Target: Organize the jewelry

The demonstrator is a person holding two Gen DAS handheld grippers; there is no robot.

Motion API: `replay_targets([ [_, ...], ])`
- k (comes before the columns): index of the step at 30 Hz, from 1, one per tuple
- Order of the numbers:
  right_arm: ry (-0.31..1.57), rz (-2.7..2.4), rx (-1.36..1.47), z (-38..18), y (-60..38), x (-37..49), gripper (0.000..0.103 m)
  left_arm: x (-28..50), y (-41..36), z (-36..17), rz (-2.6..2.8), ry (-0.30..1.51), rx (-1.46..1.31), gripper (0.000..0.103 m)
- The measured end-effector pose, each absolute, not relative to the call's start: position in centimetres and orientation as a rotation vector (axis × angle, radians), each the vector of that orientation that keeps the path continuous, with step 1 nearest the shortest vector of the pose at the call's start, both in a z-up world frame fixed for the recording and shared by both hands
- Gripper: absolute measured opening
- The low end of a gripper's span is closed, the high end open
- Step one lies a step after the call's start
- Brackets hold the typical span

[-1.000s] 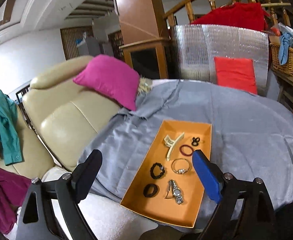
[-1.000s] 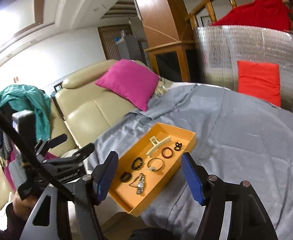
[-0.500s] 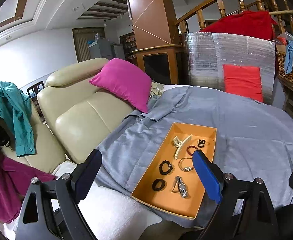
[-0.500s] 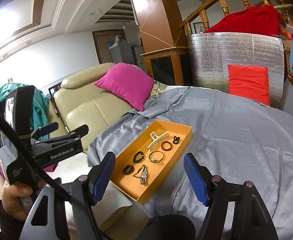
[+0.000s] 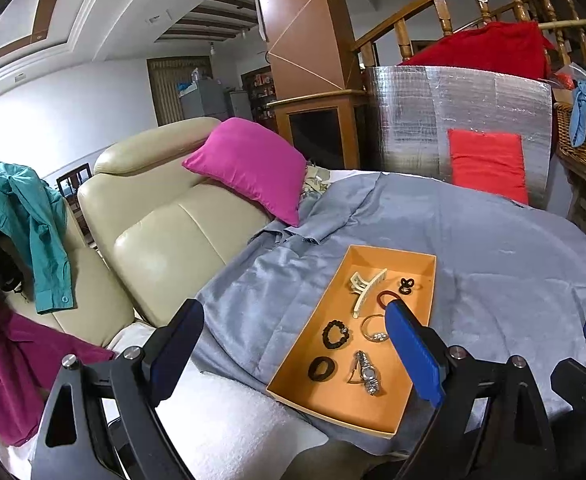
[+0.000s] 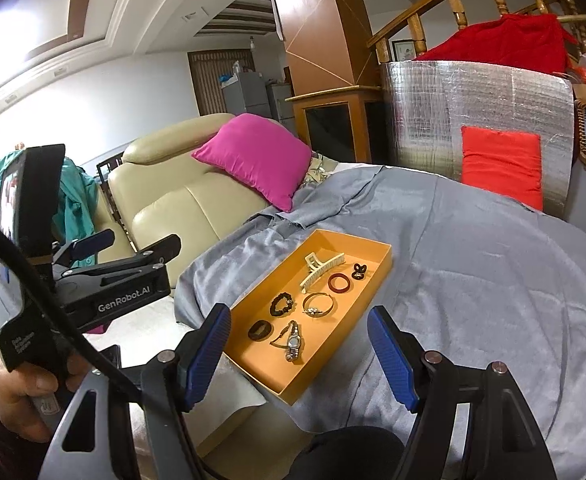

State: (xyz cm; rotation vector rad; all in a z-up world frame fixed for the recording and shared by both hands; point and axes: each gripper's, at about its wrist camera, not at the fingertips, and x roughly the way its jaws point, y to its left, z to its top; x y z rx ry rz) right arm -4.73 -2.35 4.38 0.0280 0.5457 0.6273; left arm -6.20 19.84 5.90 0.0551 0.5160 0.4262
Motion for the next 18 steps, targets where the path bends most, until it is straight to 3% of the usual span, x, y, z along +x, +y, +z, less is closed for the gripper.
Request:
replay_targets([
  [18, 0.533, 0.624, 0.038, 4.83, -2.44, -4.98, 0.074, -6.92, 19.69, 6.09, 0.43, 0.502, 0.057, 0.092],
])
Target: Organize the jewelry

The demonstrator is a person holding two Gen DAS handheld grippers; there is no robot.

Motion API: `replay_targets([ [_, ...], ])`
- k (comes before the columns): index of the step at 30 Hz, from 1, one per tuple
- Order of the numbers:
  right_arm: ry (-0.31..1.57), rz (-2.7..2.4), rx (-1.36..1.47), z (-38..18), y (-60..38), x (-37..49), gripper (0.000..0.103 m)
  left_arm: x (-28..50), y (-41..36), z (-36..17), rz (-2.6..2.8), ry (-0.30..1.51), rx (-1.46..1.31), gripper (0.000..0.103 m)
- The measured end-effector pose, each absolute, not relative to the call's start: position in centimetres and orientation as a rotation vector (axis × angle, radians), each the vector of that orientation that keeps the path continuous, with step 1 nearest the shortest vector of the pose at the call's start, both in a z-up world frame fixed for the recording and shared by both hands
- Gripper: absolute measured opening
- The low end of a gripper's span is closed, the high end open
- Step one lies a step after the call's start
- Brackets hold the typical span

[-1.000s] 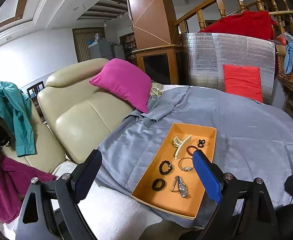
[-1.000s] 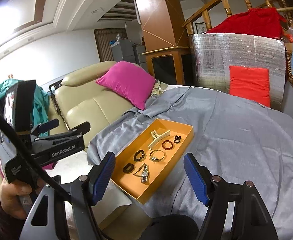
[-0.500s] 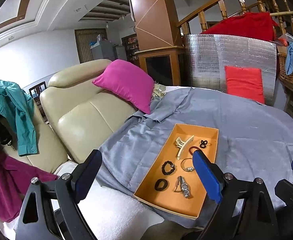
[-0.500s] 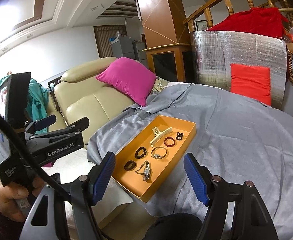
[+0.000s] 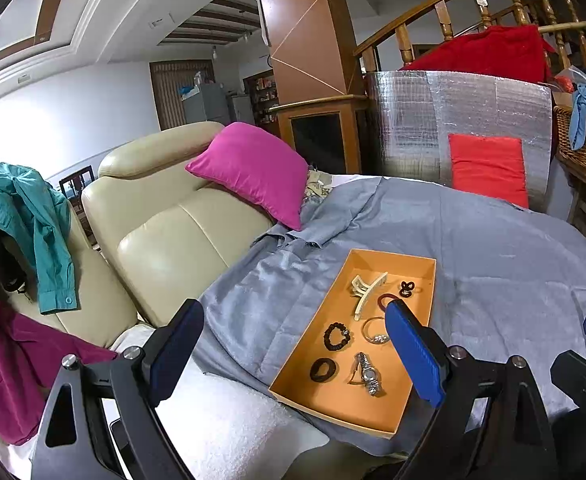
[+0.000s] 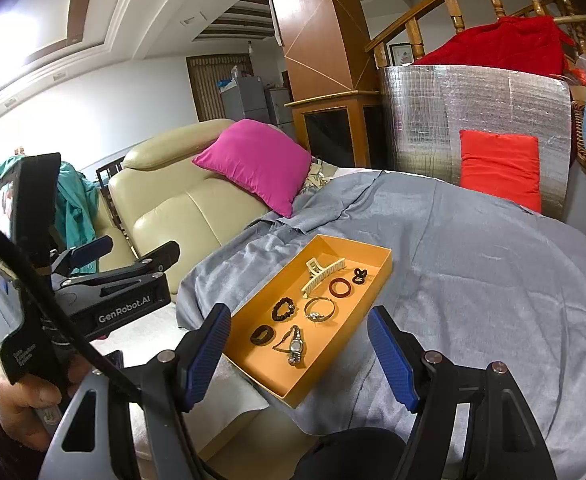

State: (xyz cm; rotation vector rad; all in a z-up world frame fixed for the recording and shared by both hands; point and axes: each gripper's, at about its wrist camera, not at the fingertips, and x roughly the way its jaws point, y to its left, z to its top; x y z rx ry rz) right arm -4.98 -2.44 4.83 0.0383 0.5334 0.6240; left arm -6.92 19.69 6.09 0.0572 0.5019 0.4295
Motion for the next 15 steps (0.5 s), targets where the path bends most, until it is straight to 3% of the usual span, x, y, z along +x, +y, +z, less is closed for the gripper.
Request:
replay_targets([
  [15, 0.529, 0.62, 0.04, 5.09, -2.28, -5.21, 0.074, -7.34, 19.8, 6.24, 0.435, 0.494, 0.063, 0.092],
])
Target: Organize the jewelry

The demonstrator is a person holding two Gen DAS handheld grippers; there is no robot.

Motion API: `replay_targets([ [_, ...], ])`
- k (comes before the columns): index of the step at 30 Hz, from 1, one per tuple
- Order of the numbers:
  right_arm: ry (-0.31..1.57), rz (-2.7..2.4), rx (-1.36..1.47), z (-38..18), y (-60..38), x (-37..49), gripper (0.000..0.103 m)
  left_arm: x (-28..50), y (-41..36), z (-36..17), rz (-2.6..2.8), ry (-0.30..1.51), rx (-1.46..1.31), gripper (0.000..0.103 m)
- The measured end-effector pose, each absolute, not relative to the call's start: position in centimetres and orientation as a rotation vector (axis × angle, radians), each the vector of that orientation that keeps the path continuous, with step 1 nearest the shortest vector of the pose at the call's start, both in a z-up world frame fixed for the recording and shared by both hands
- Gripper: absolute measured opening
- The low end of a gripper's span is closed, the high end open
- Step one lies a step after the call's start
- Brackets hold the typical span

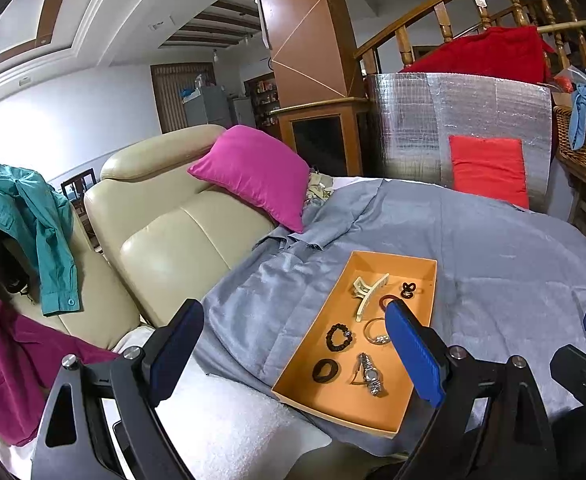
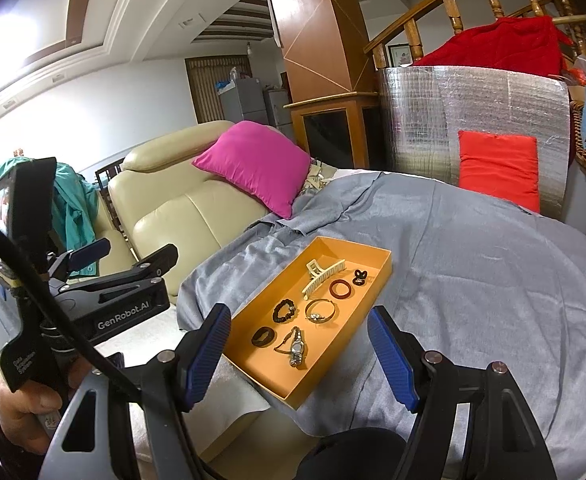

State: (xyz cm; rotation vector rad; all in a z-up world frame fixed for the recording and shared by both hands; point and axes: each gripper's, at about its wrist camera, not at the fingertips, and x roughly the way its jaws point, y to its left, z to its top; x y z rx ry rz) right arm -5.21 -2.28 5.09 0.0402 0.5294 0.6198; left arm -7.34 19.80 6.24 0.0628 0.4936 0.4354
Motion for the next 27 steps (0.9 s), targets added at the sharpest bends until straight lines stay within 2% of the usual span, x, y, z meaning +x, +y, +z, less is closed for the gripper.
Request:
replay_targets([
  [27, 0.549, 0.623, 0.027, 5.1, -0.4, -4.6, 0.074, -7.2, 20.9, 5.8, 0.444, 0.492, 0.057, 0.092],
])
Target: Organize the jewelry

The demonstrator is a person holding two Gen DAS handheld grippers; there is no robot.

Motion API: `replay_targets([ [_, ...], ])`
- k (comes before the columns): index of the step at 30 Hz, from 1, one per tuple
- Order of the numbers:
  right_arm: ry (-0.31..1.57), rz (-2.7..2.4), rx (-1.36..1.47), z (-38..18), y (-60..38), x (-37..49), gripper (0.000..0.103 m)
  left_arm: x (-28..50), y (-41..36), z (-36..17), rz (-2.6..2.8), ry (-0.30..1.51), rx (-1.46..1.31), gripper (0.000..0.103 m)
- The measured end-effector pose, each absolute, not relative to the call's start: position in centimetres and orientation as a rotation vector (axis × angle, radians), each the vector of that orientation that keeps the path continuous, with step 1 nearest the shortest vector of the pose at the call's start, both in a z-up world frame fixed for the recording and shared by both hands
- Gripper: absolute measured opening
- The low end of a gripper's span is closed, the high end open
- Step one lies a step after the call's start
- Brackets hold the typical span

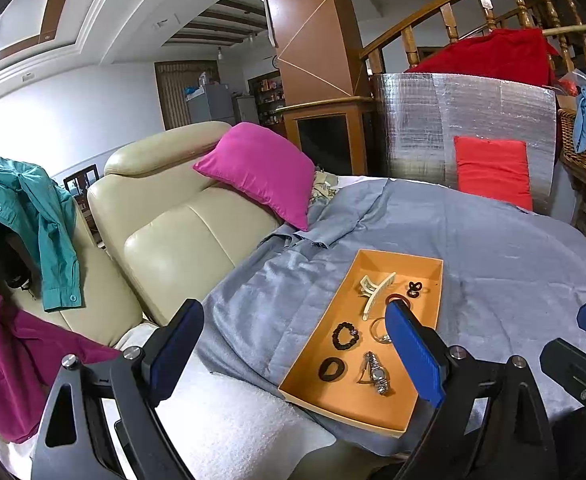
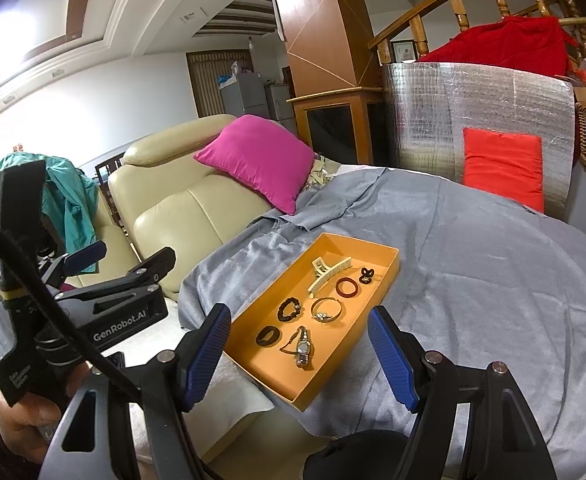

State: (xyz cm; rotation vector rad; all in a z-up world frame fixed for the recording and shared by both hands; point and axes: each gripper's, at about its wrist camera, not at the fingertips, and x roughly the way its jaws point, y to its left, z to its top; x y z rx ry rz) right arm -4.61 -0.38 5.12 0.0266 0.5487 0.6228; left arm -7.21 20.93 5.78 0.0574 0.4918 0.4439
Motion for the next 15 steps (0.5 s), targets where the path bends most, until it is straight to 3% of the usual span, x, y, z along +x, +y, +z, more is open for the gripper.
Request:
replay_targets([
  [15, 0.59, 0.616, 0.039, 4.1, 0.4, -1.7, 0.074, -5.6, 21.6, 4.5, 0.463, 0.518, 0.069, 0.092],
])
